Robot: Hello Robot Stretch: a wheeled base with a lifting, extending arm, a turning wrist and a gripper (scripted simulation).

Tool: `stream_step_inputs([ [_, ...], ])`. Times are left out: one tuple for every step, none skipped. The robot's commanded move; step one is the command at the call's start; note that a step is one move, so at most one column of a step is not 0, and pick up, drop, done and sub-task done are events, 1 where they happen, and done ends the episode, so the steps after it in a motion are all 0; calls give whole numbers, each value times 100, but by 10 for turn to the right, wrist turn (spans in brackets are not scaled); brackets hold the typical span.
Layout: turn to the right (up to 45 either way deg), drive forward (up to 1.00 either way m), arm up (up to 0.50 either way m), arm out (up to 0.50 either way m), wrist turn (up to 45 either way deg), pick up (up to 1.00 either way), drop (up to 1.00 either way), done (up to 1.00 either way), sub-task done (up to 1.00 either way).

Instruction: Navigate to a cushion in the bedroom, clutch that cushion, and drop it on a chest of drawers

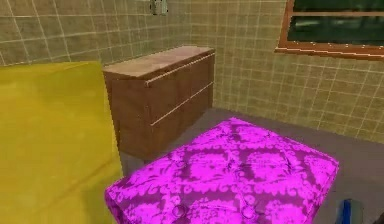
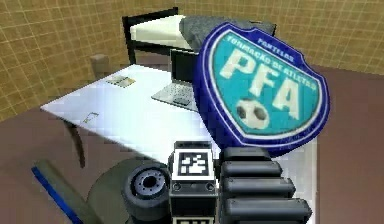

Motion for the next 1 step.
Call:
stream_step_inputs([
  [30,0,0,0,0,0,0,0,0],
])
